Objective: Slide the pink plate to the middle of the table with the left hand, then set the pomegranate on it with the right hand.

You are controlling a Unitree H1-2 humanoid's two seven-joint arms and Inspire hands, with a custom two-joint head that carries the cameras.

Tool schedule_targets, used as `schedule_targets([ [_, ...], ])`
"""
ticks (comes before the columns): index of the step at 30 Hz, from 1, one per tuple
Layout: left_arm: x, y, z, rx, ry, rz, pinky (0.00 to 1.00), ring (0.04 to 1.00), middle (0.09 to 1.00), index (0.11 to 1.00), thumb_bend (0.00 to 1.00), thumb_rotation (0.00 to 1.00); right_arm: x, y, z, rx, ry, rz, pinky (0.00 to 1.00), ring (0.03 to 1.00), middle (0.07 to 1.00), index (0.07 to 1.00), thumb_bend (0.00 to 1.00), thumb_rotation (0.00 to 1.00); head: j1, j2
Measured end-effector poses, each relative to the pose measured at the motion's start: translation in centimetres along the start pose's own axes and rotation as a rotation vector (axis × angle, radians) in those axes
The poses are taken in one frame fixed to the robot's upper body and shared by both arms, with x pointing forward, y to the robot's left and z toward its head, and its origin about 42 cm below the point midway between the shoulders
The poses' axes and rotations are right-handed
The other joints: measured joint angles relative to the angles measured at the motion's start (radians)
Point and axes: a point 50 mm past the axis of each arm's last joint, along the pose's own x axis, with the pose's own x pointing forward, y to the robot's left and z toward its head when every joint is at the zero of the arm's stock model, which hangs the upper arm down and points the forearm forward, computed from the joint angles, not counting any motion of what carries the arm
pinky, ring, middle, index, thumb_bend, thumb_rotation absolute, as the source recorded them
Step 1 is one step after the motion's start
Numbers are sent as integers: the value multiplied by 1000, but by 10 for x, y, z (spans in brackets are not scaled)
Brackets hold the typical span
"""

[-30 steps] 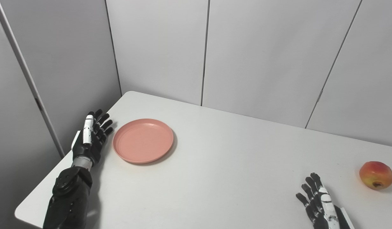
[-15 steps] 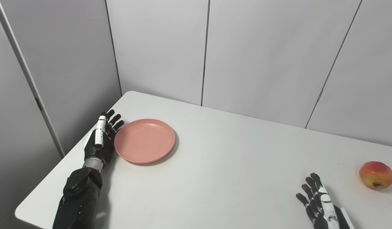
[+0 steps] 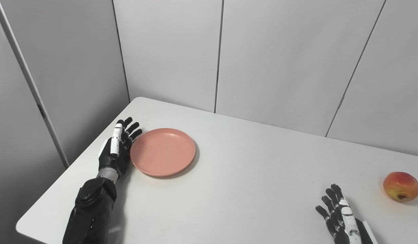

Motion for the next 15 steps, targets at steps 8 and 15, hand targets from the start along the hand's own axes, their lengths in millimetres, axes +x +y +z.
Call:
schedule_targets([
  [8,2,-14,-5,4,13,-35,896,898,902,896,364,1000,0,1,0,0,0,-2,1000,1000,1000,1000,114,1000,-14,6],
  [15,1,-28,-12,-21,21,-62,903,908,911,906,382,1000,0,1,0,-3,0,-3,1000,1000,1000,1000,111,1000,-21,12],
])
